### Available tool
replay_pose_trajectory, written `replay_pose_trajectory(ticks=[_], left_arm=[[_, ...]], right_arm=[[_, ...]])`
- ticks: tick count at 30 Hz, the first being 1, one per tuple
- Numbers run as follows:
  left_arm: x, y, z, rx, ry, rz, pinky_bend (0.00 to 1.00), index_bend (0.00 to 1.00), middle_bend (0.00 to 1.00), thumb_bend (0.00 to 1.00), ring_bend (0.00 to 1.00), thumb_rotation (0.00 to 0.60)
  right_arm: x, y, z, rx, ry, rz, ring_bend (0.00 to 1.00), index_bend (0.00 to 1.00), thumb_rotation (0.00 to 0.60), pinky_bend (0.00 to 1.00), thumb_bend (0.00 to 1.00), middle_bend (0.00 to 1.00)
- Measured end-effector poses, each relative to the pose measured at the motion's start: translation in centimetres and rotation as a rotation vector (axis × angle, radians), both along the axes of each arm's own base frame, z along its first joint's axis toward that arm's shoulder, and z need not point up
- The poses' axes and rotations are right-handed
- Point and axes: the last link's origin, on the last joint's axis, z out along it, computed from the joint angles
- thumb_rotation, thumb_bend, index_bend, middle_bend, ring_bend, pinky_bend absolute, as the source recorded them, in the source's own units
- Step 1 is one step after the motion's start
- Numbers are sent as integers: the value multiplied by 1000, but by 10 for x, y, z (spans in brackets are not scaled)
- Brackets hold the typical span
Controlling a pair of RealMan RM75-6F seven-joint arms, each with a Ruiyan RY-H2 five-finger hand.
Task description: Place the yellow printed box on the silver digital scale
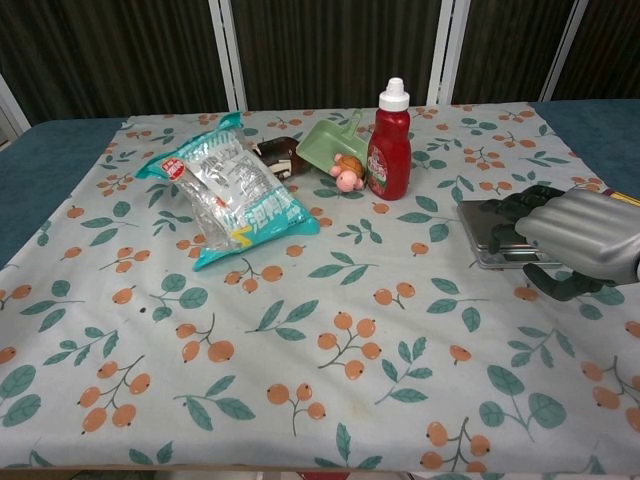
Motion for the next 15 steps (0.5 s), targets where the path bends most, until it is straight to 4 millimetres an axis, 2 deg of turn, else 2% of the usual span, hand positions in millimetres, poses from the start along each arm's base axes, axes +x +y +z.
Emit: replay_pose_trajectory(ticks=[15], left_arm=[[0,-1,0,-3,5,4,117,0,0,452,0,600]], right_arm=[[2,1,-5,12,23,-3,0,381,600,0,718,0]])
